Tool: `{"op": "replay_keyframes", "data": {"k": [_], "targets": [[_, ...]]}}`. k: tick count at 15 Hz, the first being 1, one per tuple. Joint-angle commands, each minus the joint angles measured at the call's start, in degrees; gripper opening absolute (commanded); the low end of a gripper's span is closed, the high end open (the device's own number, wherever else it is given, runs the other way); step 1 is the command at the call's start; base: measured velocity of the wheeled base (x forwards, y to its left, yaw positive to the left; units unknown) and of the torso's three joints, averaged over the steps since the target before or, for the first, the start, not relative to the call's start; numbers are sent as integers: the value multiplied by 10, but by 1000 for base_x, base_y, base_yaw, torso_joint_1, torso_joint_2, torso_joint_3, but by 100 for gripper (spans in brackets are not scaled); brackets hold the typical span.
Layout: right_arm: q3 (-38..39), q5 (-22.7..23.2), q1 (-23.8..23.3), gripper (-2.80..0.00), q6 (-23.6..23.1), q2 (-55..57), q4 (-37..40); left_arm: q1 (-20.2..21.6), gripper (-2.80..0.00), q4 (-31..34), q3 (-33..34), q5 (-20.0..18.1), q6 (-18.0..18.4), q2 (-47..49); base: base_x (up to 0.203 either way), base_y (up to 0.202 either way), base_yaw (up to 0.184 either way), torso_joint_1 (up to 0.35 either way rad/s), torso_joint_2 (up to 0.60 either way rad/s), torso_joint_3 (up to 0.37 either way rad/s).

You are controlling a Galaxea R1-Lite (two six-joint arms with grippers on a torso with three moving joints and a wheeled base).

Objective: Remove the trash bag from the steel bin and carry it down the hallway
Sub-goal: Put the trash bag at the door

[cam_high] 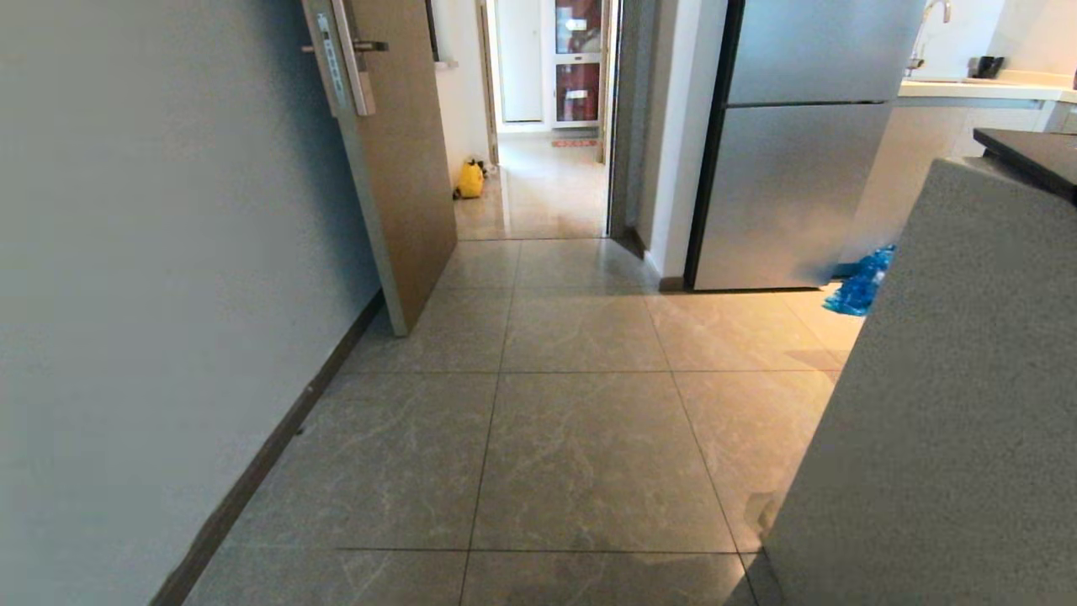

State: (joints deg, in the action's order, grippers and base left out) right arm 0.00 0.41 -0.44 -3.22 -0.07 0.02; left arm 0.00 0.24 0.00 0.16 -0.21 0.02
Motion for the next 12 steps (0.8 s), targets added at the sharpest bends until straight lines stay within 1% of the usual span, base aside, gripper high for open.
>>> {"op": "replay_keyframes", "data": {"k": [1,12], "targets": [[0,0,0,-280,0,0,0,0,-280,0,0,0,0,0,189,0,0,7,2,2],[0,0,0,-280,0,0,0,0,-280,0,0,0,-1,0,190,0,1,4,3,2]]}}
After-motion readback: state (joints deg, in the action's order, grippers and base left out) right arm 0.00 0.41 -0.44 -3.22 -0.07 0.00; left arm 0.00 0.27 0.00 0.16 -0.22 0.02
